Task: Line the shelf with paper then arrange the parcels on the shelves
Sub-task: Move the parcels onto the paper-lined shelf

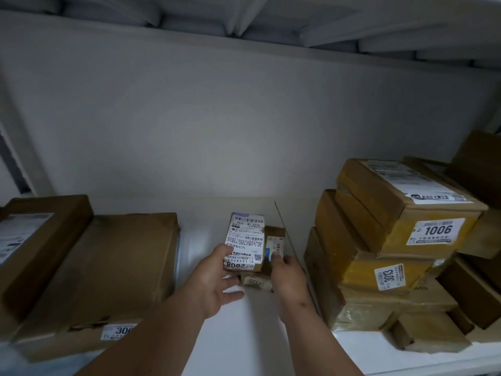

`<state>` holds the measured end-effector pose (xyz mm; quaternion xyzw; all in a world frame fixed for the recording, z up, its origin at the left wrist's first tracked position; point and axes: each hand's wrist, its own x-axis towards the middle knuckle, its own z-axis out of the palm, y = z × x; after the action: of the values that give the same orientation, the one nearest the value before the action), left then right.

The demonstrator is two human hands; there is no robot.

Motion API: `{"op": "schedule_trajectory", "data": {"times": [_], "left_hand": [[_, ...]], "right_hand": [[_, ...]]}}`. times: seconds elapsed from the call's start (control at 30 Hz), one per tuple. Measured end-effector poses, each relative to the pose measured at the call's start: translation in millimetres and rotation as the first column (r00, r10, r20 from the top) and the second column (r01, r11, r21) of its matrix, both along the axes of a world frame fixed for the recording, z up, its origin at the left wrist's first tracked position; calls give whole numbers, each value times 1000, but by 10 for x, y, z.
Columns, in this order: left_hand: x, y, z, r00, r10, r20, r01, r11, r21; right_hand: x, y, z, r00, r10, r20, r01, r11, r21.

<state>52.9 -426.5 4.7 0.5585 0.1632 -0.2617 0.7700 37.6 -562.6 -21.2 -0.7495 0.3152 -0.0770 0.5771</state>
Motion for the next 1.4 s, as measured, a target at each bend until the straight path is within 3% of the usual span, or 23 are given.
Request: {"op": "schedule_trajectory", "data": {"times": [0.13,0.4,0.57,0.77,1.0,1.4], "left_hand": [[-60,67,90,998,-19,67,17,999,32],[-96,553,385,962,68,265,-70,998,-2],[-147,1164,661,904,199,378,-200,979,-37],[-353,2002,1055,793,303,529,-370,929,22],[-514,2898,1264,717,318,620,-469,879,92],[-559,3759,1406,599,472,647,-631,776,18]], "right_hand": [[175,-7,-264,999,-13,53,11,999,48],[-24,555,423,950,-25,310,-59,964,258],[17,1063,601,909,-28,416,-195,853,484],[2,1893,810,889,93,449,-376,707,599],[52,2834,975,837,214,504,-509,643,573],[217,3631,952,824,451,342,-548,787,282]]}}
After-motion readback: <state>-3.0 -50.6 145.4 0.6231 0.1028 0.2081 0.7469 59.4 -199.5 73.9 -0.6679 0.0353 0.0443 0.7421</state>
